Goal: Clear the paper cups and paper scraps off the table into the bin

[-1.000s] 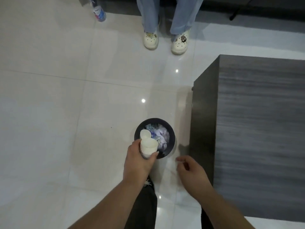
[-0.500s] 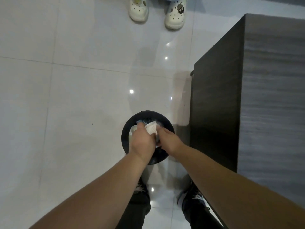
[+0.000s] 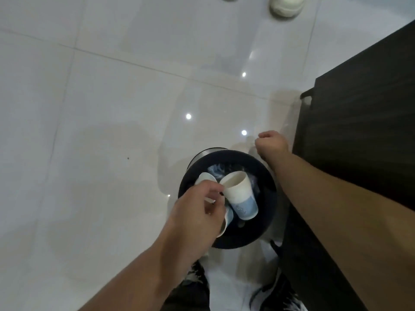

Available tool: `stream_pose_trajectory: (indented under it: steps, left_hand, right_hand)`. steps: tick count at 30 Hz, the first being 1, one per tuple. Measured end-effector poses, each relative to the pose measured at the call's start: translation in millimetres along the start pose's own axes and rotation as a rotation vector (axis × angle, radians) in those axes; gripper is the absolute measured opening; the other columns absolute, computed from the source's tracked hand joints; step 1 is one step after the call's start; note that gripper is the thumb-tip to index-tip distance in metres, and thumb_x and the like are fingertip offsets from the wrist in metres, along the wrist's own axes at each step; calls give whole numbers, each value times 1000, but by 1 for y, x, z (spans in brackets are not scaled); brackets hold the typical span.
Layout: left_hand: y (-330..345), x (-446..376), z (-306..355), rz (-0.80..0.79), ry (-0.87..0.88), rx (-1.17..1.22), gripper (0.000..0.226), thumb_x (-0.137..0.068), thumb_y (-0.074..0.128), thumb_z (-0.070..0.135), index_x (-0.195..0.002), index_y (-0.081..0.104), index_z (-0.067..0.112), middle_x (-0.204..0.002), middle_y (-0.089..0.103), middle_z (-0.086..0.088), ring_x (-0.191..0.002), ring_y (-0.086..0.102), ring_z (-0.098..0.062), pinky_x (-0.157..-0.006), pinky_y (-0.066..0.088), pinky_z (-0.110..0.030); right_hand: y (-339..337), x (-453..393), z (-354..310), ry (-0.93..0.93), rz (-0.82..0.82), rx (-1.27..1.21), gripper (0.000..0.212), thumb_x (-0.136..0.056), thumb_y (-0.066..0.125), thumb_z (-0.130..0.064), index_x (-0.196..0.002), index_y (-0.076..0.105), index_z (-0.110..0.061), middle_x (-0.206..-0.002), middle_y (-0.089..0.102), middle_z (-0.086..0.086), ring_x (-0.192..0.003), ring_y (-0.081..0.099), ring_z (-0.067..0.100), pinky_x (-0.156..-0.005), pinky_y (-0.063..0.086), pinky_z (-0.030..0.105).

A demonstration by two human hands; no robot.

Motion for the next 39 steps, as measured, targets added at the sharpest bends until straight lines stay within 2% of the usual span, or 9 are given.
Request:
stream_pose_trajectory:
  steps: [5, 8, 12, 16, 19, 21, 26, 31, 39]
  left_hand:
    - [-24, -1, 0, 47, 57, -7, 18, -98, 65, 40, -112, 65, 51, -96, 72, 23, -84, 70, -6, -70, 48, -8]
    - [-33, 1, 0, 87, 50, 5, 21, -94, 65, 40, -112, 66, 51, -95, 72, 21, -83, 67, -7, -72, 48, -9]
    - [-30, -6, 0, 95, 41, -3, 21, -92, 65, 38, -111, 70, 47, -97, 72, 22, -82, 68, -9, -71, 49, -11]
    - [-27, -19, -9, 125, -11, -3, 21, -97, 63, 34, -111, 69, 50, -92, 73, 21, -75, 70, -5, -64, 51, -13]
    - [-32, -20, -9, 196, -48, 0, 21, -102, 61, 27, -110, 71, 43, -90, 74, 13, -71, 68, -11, -61, 53, -19]
    - [-38, -14, -1, 260, -66, 34, 20, -102, 61, 24, -110, 72, 39, -88, 72, 13, -68, 65, -8, -62, 49, -18]
    - [-37, -1, 20, 320, -66, 87, 19, -102, 60, 24, -113, 73, 33, -84, 68, 12, -74, 64, -9, -71, 49, -25]
    - [-20, 1, 12, 271, -67, 10, 15, -102, 61, 30, -112, 71, 35, -90, 69, 16, -76, 65, 2, -67, 44, -6]
    - [-26, 38, 39, 174, -93, -66, 16, -103, 60, 24, -106, 73, 32, -99, 72, 13, -92, 68, -11, -83, 51, -24]
  right_hand:
    - [56, -47, 6, -160, -97, 411, 74, -75, 72, -24, -141, 40, -37, -133, 35, 8, -107, 55, 33, -94, 53, 45]
    - [57, -55, 4, -224, -61, 450, 69, -70, 73, -22, -129, 41, -36, -120, 35, 3, -95, 56, 30, -81, 53, 42]
    - [53, -61, 6, -255, 18, 463, 35, -84, 69, -10, -113, 55, -23, -112, 59, 7, -98, 63, 29, -89, 60, 45]
    - [9, -41, 12, -118, 78, -18, 22, -96, 66, -18, -118, 71, -18, -89, 57, 4, -92, 63, 23, -81, 56, 35]
    - [-33, 18, -7, 31, 155, -455, 24, -100, 64, -14, -123, 72, -18, -99, 69, 5, -92, 71, 19, -81, 61, 29]
    - [-61, 89, -26, -37, 221, -568, 21, -98, 65, -12, -110, 74, -27, -94, 74, -3, -76, 74, 12, -65, 59, 19]
    - [-48, 236, -70, -460, 93, -263, 10, -96, 70, -31, -88, 67, -37, -83, 70, -23, -74, 68, -1, -56, 51, 10]
    - [-3, 209, -35, -283, -93, 108, 4, -95, 68, -33, -99, 69, -33, -91, 67, -14, -79, 62, 6, -71, 57, 30]
    - [-59, 241, -11, -172, -75, 20, 18, -105, 55, -36, -93, 68, -30, -86, 69, -4, -75, 68, 14, -60, 55, 28]
Point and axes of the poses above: each hand's wrist, its own x-axis away from the middle knuckle, its own y-axis out of the palm, z = x × y, the point moved 10 cm from there along -x, towards the middle knuckle
